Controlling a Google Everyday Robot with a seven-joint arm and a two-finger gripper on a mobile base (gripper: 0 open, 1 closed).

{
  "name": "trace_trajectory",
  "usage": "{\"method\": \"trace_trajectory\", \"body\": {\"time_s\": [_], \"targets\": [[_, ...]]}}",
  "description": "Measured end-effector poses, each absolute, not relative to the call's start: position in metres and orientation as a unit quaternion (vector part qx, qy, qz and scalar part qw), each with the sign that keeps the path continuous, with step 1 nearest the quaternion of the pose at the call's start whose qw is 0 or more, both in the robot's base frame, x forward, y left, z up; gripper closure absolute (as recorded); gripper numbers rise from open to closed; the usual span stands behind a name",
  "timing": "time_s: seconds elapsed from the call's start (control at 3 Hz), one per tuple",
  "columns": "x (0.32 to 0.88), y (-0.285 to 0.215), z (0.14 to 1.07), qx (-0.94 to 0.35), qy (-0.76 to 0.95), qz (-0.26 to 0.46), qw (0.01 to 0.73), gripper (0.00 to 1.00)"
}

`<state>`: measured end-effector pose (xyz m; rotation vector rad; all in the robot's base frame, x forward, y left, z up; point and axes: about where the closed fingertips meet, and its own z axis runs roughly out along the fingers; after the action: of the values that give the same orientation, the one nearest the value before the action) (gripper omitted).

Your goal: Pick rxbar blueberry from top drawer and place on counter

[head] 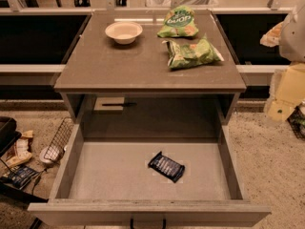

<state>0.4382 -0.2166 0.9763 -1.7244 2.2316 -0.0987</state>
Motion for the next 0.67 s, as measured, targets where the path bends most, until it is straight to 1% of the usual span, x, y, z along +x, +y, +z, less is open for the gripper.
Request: {"method": "trace_trajectory", "body": {"time_s": [0.33,0.67], "targets": [[0.438,-0.217,0.976,-0.603,0.781,-0.035,0.159,0.00],[0.442,-0.211,0.955,-0.601,0.782,-0.041,0.156,0.00]]}}
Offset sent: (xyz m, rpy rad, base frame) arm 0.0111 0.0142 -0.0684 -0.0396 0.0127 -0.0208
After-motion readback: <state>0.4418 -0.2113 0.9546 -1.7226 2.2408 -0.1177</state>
